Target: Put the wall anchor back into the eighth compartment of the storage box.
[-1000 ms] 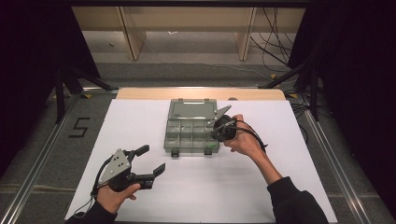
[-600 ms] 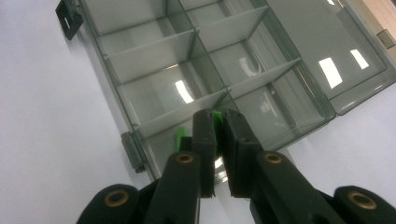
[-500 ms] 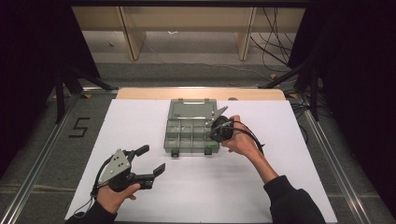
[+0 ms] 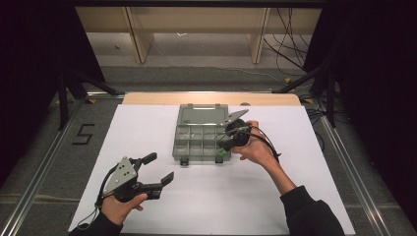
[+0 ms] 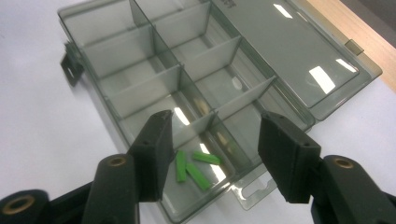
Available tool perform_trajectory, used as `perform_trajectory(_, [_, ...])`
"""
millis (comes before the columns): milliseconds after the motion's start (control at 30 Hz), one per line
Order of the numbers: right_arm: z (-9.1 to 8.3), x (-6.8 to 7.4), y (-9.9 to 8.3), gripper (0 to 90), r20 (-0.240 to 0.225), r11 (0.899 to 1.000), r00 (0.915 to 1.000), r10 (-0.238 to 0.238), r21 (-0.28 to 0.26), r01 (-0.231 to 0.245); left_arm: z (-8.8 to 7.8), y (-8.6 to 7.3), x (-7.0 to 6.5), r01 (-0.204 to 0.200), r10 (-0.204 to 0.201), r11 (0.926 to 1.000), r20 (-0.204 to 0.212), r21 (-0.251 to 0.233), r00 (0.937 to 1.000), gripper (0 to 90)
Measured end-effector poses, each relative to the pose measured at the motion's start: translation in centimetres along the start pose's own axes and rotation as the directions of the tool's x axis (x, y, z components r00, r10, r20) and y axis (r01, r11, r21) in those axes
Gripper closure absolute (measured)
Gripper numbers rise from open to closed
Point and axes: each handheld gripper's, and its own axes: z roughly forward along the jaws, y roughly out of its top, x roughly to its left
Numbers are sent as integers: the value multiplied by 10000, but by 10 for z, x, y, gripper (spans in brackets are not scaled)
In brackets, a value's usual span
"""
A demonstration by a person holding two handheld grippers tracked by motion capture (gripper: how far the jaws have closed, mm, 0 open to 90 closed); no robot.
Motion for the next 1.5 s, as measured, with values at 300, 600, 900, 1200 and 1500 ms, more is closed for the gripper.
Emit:
perform_trajectory(300, [-15, 2, -7, 353, -129, 9990, 9994, 335, -304, -339, 0, 0, 0, -4, 4, 10000, -12, 17, 10000, 160])
perform_trajectory(600, [-24, 11, -11, 303, -146, 9946, 9980, 619, -828, -629, 0, 0, 0, -7, 7, 10000, -26, 13, 10000, 160])
perform_trajectory(900, [-42, 21, -19, 283, -331, 9806, 9930, 1135, -1570, -1174, 0, 0, -1, -2, 2, 10000, -42, 10, 10000, 160])
perform_trajectory(1200, [-54, 33, -28, 275, -579, 9641, 9909, 1211, -2310, -1313, 0, 0, -1, -16, 16, 10000, -45, 15, 10000, 160])
perform_trajectory(1500, [-65, 42, -40, 229, -987, 9384, 9842, 1472, -3005, -1705, 0, 0, -1, -5, 5, 10000, -49, 19, 10000, 160])
